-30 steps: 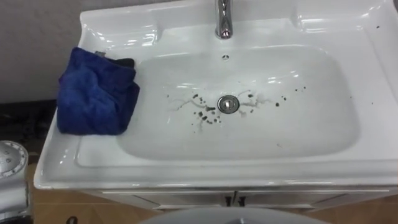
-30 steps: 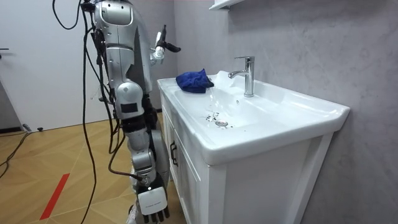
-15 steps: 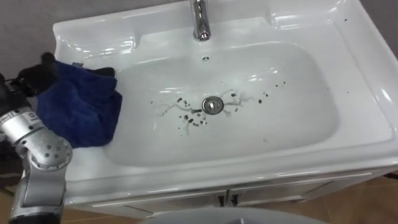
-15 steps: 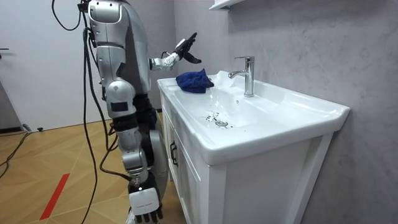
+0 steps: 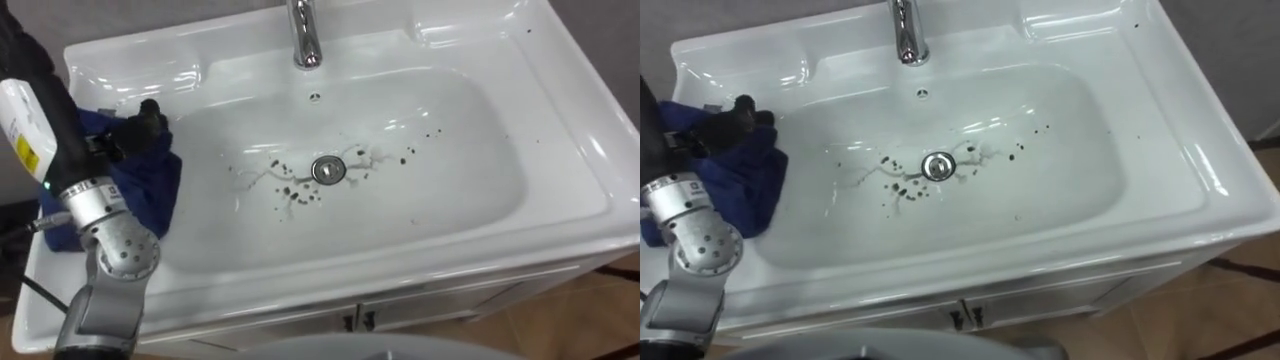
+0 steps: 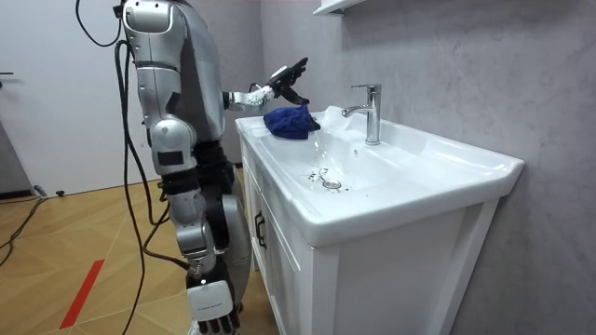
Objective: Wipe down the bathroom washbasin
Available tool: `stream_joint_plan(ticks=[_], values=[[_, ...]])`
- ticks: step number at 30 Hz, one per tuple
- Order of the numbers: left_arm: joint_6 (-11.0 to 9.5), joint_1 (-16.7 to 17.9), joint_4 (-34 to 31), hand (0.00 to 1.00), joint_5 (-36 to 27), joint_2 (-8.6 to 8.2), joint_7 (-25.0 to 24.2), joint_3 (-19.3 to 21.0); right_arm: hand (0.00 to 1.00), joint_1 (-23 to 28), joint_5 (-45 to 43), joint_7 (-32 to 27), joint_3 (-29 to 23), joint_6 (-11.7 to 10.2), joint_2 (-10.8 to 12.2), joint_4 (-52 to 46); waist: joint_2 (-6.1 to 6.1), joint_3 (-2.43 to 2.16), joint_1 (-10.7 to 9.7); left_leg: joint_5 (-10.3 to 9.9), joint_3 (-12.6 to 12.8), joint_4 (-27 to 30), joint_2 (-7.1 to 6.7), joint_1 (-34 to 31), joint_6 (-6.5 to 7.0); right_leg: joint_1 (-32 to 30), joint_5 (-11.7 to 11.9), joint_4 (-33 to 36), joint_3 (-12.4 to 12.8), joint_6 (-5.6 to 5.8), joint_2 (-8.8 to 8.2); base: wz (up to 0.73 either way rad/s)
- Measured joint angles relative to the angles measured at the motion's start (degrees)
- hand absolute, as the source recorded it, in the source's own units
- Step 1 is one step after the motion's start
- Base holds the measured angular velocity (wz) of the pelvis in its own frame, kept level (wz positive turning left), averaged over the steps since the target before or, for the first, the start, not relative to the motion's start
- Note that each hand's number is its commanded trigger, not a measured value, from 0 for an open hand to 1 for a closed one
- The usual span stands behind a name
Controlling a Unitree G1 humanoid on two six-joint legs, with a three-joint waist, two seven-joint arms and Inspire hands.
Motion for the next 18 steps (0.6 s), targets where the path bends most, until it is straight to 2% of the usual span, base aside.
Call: stream_joint_plan(ticks=[4,10,18], values=[[0.36,0.35,2.55,0.0,0.32,-1.0,-0.65,-0.43,0.0,-0.04,0.02,-0.28,0.0,0.0,0.41,-0.11,-0.08,0.09,0.08,0.0,0.11,-0.1,0.12,0.41,0.0,0.45,0.09,-0.27,-0.02,-0.09,0.11,0.0],[0.39,0.37,9.67,0.0,0.35,-1.22,-1.72,-2.44,0.0,-0.3,-0.06,-0.89,0.04,0.07,0.21,-0.14,0.58,0.32,0.13,-0.04,0.42,-0.16,0.32,0.45,-0.05,0.74,0.43,-0.75,-0.14,-0.15,0.3,0.01],[0.38,0.39,11.14,0.0,1.92,-2.4,-2.66,-2.92,0.0,-0.44,-0.06,-1.15,0.13,0.04,0.1,-0.11,0.76,0.53,0.04,-0.17,0.4,-0.74,0.75,0.33,-0.34,0.49,0.64,-0.84,-0.15,-0.38,0.79,0.0]])
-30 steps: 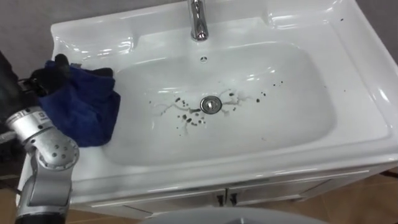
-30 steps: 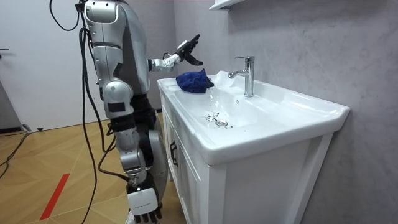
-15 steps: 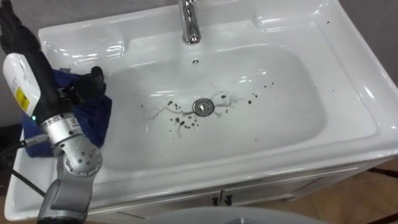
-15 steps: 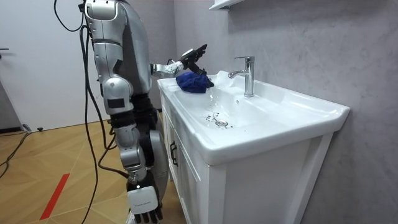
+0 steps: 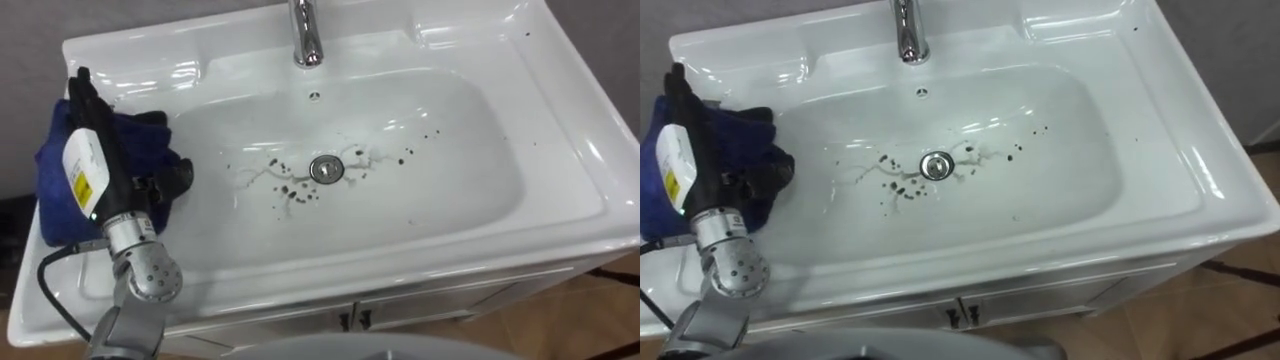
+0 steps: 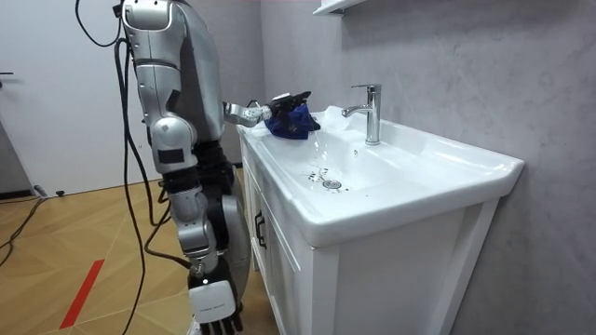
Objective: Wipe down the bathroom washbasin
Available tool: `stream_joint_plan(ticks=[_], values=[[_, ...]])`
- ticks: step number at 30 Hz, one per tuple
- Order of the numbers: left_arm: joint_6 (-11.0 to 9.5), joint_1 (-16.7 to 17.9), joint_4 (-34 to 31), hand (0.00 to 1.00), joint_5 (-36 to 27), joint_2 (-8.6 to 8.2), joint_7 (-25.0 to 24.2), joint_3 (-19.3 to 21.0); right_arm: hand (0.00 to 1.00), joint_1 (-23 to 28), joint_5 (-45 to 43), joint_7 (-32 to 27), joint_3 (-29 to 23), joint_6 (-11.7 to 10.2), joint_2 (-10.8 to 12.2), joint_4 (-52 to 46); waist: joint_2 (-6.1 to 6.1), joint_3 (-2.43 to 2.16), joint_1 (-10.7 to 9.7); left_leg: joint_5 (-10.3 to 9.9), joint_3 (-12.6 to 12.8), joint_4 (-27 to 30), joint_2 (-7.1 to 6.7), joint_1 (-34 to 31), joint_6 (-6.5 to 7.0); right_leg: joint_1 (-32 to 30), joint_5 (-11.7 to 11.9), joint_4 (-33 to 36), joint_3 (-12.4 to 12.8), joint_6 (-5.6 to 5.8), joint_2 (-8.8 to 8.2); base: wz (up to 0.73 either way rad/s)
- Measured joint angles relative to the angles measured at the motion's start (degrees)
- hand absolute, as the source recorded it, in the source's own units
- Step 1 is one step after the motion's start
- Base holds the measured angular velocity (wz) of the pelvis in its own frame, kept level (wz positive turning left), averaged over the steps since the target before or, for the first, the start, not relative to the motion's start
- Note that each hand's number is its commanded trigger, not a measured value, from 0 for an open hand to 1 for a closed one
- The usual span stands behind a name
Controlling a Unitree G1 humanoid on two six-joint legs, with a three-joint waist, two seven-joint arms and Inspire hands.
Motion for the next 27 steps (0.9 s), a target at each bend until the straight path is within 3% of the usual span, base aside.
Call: stream_joint_plan(ticks=[5,8,12,19,27], values=[[0.43,-0.01,2.78,0.0,2.22,-0.3,-0.02,0.0,0.0,-0.06,-0.25,1.02,-0.01,0.7,-0.28,0.03,-0.11,-0.07,0.02,0.02,0.37,0.07,-0.01,0.43,-0.01,0.18,-0.01,0.01,0.53,0.01,0.01,-0.05],[2.08,-0.05,5.97,0.0,3.77,-0.43,0.01,0.33,0.0,-0.09,-0.3,1.05,0.0,1.27,-0.09,0.17,-0.41,-0.21,-0.05,0.02,0.45,0.33,-0.01,0.49,-0.01,0.28,-0.01,0.01,0.71,0.01,0.04,-0.03],[2.94,-0.3,6.07,0.0,5.86,-0.44,1.02,0.61,0.0,-0.16,-0.23,0.87,-0.01,2.42,0.11,-0.02,-0.76,-0.3,-0.22,0.01,0.44,0.39,-0.02,0.42,-0.01,0.29,-0.01,-0.07,0.72,0.01,0.04,0.0],[5.41,-0.34,5.98,0.0,13.35,-0.4,2.57,0.8,0.0,-0.05,-0.2,-0.56,0.06,3.68,0.13,-0.38,-0.3,-0.63,0.07,0.01,0.48,0.38,-0.02,0.46,-0.01,0.19,-0.01,-0.11,0.73,0.0,0.04,0.0],[7.99,-0.28,5.98,0.0,15.24,-0.41,2.54,0.86,0.0,0.12,0.0,-0.82,1.02,4.53,0.11,-0.5,-0.16,-0.75,0.57,0.01,1.1,0.55,0.0,0.72,-0.01,0.27,-0.01,0.04,1.25,0.0,0.05,-0.02]])
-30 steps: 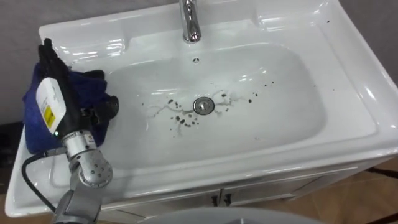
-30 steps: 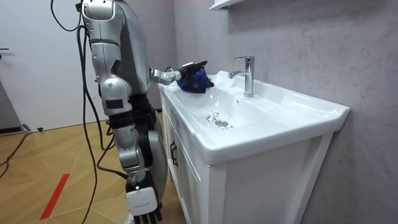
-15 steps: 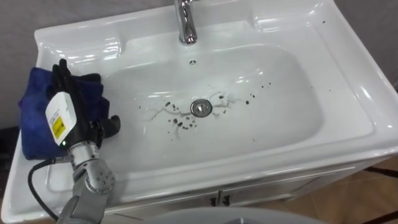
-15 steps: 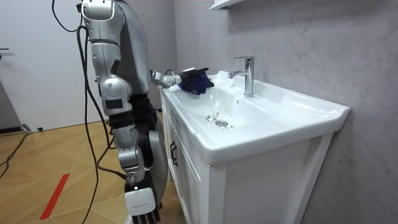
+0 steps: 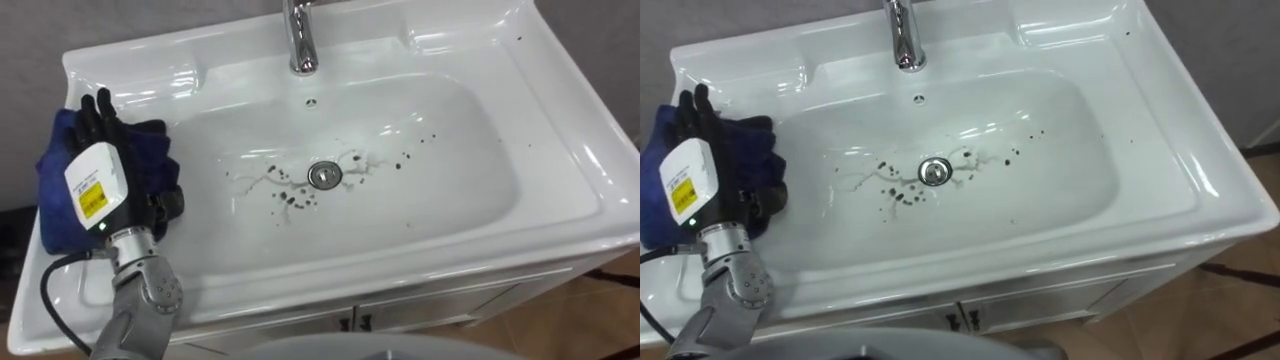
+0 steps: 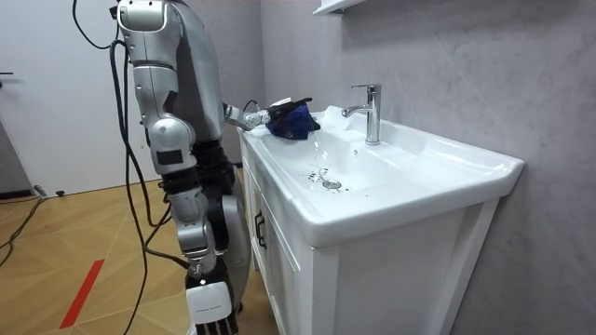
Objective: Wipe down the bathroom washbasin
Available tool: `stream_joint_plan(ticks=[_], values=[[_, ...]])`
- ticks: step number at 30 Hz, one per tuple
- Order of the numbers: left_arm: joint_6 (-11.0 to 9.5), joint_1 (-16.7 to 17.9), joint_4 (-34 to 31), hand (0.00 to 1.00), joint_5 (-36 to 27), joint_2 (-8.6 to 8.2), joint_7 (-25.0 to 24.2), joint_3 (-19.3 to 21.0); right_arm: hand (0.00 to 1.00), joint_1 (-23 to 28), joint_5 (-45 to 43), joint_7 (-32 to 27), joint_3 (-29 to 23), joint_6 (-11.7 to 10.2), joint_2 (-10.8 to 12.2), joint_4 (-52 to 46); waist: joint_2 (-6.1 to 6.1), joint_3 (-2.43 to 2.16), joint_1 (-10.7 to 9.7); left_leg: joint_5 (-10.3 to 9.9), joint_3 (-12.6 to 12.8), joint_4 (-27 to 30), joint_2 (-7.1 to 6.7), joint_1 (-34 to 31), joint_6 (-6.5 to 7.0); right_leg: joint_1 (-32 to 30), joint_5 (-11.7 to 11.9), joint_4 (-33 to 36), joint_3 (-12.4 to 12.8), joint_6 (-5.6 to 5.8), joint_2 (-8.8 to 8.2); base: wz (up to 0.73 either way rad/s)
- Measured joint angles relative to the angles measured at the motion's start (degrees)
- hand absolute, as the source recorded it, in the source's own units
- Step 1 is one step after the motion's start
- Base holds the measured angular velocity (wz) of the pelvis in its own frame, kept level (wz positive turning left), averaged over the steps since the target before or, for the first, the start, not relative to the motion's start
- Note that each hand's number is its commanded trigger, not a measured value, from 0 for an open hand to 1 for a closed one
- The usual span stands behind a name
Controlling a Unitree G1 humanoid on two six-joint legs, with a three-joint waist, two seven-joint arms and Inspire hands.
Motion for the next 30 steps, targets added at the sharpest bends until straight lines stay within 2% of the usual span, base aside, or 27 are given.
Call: stream_joint_plan(ticks=[7,13,17,21,24,30], values=[[0.82,0.01,-0.31,0.0,3.3,0.02,1.08,0.0,0.0,0.36,-0.03,-0.45,0.18,0.43,0.01,-0.09,0.41,-0.14,0.6,-0.01,0.04,-0.18,0.0,-0.23,0.0,-0.34,0.0,-0.02,0.01,0.0,0.0,0.0],[0.82,0.52,-1.33,0.0,3.3,0.02,4.34,0.0,0.0,0.54,-0.03,-0.45,2.21,0.48,0.09,-0.1,0.62,-0.26,0.94,-0.01,0.01,0.09,-0.01,-0.91,0.0,-0.82,0.01,0.19,0.03,-0.01,-0.02,0.0],[0.85,0.58,-0.94,0.0,3.08,0.02,4.38,0.01,0.0,0.53,-0.03,-0.33,2.26,0.55,0.12,-0.27,0.44,-0.23,0.95,-0.01,-0.05,0.08,-0.01,-0.76,0.0,-0.62,0.01,0.18,-0.15,-0.02,-0.03,0.0],[0.93,0.53,-0.81,0.0,1.51,0.02,4.21,0.4,0.0,0.45,-0.11,-0.14,2.24,1.3,0.16,-0.59,0.15,-0.15,0.87,-0.01,0.02,0.04,-0.03,-0.23,0.0,-0.23,-0.02,0.07,-0.18,0.0,-0.07,0.0],[1.81,0.33,-0.32,0.0,0.83,0.02,2.98,0.76,0.0,0.47,-1.01,0.05,2.2,1.86,0.18,-0.76,0.06,-0.13,0.84,-0.01,0.28,0.01,-0.02,0.02,0.0,-0.37,-0.12,0.02,0.06,-0.04,-0.06,-0.04],[2.06,-0.07,1.04,0.0,-0.1,-0.02,1.06,1.96,0.0,0.58,-2.68,0.05,2.06,4.2,0.25,-1.84,-0.02,-0.17,0.66,-0.01,0.41,-0.26,0.03,-0.01,0.0,-0.64,-0.22,0.11,0.27,-0.09,0.04,-0.01]])
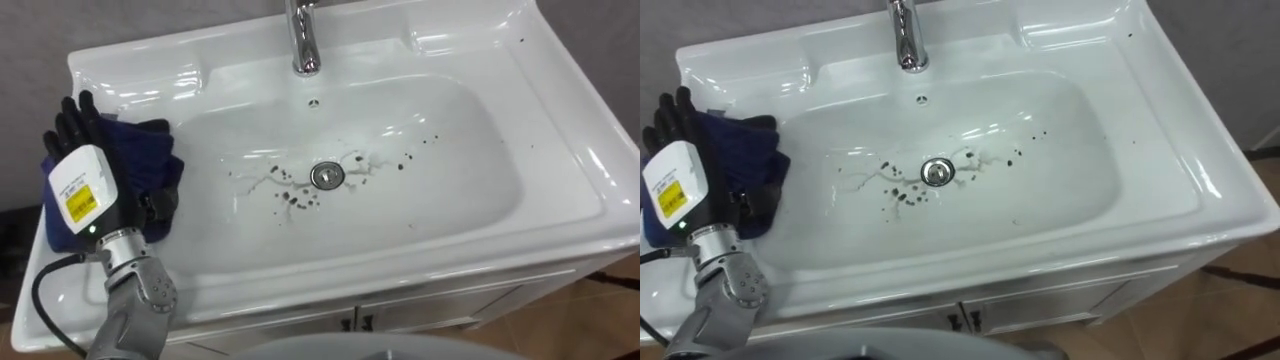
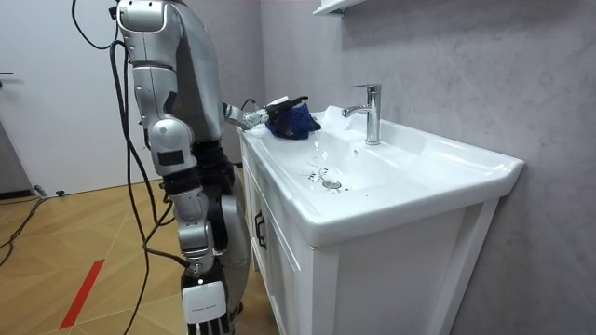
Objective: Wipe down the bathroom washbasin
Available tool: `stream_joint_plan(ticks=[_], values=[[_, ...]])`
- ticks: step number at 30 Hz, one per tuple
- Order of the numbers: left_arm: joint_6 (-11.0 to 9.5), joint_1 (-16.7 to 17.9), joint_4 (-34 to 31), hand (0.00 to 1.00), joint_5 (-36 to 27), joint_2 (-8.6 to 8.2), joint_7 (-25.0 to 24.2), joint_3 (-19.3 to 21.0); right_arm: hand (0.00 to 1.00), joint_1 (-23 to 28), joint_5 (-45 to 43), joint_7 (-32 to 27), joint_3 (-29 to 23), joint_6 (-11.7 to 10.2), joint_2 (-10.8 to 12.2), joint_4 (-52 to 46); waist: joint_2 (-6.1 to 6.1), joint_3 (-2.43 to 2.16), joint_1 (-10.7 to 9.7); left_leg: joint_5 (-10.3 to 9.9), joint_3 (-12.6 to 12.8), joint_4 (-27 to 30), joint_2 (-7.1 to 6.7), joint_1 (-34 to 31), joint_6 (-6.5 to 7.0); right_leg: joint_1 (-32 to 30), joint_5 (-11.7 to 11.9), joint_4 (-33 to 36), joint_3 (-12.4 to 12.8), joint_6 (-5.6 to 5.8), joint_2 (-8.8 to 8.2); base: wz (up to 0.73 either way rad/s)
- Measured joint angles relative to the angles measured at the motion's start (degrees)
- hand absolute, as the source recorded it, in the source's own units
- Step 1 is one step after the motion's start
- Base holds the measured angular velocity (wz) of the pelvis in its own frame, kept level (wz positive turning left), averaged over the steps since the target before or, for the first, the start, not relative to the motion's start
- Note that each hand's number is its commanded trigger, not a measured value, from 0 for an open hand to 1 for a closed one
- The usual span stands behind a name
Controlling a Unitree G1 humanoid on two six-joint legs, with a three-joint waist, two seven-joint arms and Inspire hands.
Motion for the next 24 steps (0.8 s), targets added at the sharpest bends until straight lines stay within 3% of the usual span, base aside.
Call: stream_joint_plan(ticks=[9,16,24], values=[[0.29,0.18,1.93,0.0,-1.19,-0.02,-1.97,0.02,0.0,0.14,-1.9,0.4,-2.28,1.48,0.01,-1.83,-0.8,-0.16,-0.51,0.0,-0.06,0.03,0.0,0.87,0.0,0.93,-0.01,-0.18,0.02,-0.01,0.01,0.0],[0.29,-1.87,6.45,0.0,-1.65,-0.03,-6.81,0.01,0.0,0.01,-3.4,3.14,-3.28,2.52,0.0,-2.4,-0.86,-0.17,-1.24,0.0,0.34,-0.03,0.02,1.79,0.01,1.64,-0.13,-0.1,0.4,-0.1,0.08,-0.01],[0.22,-4.57,11.15,0.0,-2.3,-0.28,-6.99,-0.04,0.0,-0.13,-5.93,2.92,-3.52,3.4,-0.01,-2.33,-0.46,-0.44,-1.28,0.02,0.49,-0.64,0.08,2.65,-0.03,1.5,-0.39,0.45,1.29,-0.1,0.3,-0.04]])
